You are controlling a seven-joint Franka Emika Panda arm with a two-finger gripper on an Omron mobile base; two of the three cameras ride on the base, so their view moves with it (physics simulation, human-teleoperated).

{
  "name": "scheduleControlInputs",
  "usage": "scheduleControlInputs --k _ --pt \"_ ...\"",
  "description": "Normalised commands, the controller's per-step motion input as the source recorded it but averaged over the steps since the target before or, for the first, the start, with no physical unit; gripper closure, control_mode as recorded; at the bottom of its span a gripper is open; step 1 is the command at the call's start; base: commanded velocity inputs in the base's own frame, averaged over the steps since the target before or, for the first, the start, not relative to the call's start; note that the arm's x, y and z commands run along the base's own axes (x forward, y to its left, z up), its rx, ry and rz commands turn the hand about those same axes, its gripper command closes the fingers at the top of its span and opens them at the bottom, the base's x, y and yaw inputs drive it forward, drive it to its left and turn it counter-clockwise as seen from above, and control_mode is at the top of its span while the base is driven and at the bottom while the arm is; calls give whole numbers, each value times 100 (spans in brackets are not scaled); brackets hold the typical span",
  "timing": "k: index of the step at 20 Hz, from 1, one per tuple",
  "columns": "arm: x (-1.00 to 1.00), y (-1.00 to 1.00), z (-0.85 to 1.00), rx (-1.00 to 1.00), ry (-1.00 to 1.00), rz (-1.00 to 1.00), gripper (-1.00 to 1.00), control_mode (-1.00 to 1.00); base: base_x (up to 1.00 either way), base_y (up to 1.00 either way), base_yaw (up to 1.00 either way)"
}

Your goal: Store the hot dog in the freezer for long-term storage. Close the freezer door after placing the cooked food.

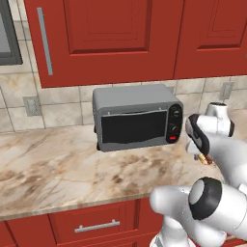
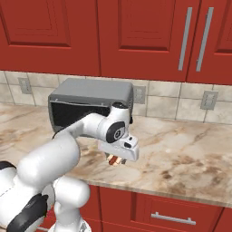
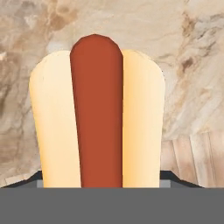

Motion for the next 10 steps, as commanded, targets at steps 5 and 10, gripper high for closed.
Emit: scheduleControlInputs --k 5,10 --pt "-26 86 66 -10 -2 1 100 -100 0 0 0" --pt "5 64 46 -2 15 4 100 -100 0 0 0"
